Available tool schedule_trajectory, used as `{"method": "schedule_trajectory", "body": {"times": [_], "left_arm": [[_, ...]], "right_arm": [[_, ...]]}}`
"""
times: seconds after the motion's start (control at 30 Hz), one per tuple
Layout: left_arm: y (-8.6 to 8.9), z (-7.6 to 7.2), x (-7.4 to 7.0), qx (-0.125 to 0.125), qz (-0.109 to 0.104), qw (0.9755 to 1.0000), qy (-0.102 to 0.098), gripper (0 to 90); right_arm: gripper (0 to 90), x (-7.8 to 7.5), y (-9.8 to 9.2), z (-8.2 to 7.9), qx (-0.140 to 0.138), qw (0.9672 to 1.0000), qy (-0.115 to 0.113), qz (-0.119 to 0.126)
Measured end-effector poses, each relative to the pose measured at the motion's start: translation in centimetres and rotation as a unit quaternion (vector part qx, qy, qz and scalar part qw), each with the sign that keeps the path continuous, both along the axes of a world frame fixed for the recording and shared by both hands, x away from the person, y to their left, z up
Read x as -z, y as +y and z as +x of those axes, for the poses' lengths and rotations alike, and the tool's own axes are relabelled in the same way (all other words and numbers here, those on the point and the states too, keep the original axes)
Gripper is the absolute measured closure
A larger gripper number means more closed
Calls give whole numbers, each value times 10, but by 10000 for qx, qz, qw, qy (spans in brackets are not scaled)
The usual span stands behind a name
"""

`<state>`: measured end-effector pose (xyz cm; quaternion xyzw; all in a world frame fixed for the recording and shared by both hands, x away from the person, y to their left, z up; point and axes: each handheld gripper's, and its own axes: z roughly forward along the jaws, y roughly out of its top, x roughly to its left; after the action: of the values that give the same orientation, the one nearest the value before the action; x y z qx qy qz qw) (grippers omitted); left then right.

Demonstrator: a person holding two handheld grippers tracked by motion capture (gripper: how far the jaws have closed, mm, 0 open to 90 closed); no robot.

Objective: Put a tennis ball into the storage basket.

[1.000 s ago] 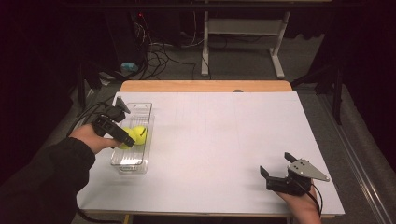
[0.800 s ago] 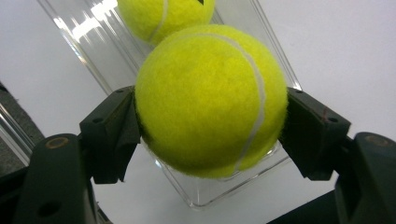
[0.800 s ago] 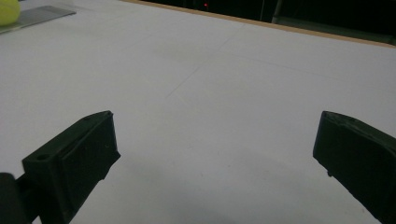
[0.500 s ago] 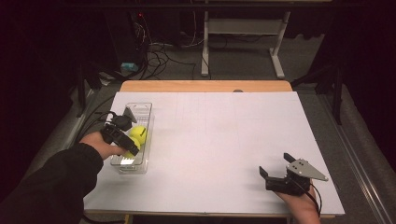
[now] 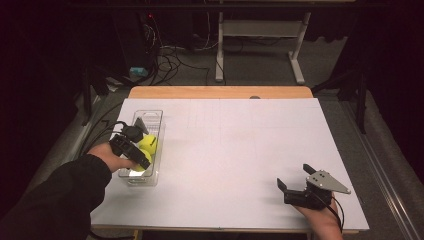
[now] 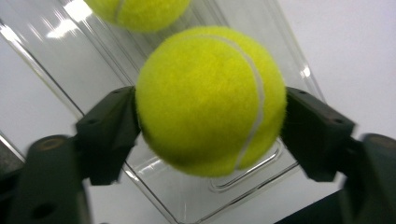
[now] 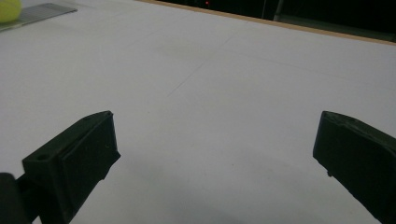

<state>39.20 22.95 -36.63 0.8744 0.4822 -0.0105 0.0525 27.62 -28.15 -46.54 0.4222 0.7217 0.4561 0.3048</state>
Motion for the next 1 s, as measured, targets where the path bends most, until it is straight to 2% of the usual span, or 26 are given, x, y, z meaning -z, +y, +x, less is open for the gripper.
{"method": "schedule_trajectory", "body": {"times": [0.1, 0.27, 0.4, 0.87, 1.0], "left_arm": [[0, 0, -9, 10, -68, 9999, -82, 14], [-6, -2, -12, 79, -54, 9999, -134, 5], [-15, -3, -11, 208, -62, 9997, -102, 5], [-75, -1, -6, 721, -30, 9973, -97, 5], [-93, -3, -6, 900, -143, 9958, -125, 5]], "right_arm": [[0, 0, 1, 0, -24, 10000, -20, -3], [0, -1, 0, 0, -6, 10000, -30, 5], [0, -2, 0, -1, -5, 10000, -33, 25], [0, -2, 0, -1, -17, 10000, -38, 30], [0, -2, 1, -1, -28, 10000, -51, 27]]}}
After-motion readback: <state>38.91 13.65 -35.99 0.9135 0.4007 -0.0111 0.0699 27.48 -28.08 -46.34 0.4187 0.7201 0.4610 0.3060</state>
